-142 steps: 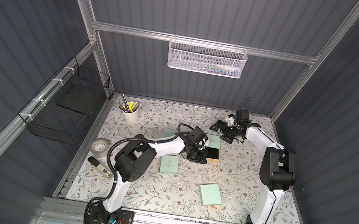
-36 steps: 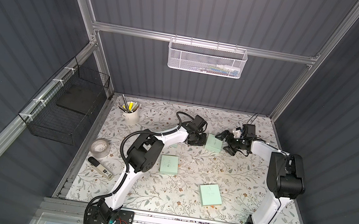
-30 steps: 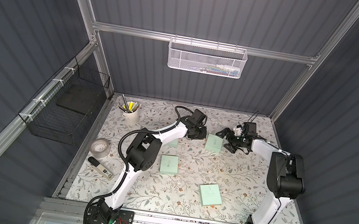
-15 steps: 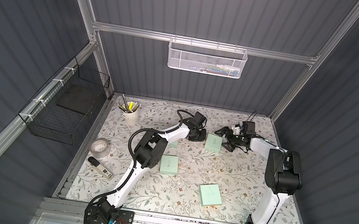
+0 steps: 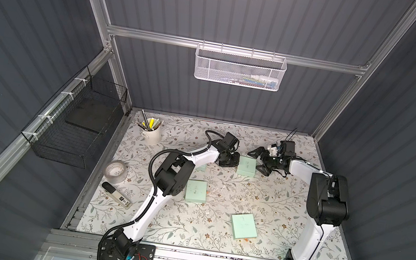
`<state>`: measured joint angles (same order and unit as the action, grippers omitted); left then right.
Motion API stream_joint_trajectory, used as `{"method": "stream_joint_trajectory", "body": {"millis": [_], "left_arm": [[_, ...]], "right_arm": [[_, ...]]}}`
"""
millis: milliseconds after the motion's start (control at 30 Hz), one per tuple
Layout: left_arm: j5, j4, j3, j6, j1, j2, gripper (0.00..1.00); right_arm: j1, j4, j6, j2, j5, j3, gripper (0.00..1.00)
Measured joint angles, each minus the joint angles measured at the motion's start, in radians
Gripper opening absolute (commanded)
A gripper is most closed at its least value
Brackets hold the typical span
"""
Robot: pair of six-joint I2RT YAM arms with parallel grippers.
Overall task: Take out the earrings from the drawer-style jewelry box
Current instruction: Adjust the jewelry box at the center of the board.
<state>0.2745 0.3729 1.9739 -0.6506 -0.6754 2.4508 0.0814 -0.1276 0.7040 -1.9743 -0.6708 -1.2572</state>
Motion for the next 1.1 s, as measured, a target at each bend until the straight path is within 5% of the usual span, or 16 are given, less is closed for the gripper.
{"method": "stream_joint_trajectory", "body": {"millis": [567,1100], "left_arm": [[-0.008,0.007,-0.078,-0.001,0.0,-0.053,0.02],[-0.041,0.024,-0.098,-0.009,-0.006,-0.085,0.14]], "right_arm": [[0.034,0.001,-0.007,0.0,0.019,0.014,0.99],[0.037,-0.001,0.015,0.0,0.039,0.018,0.99]]}}
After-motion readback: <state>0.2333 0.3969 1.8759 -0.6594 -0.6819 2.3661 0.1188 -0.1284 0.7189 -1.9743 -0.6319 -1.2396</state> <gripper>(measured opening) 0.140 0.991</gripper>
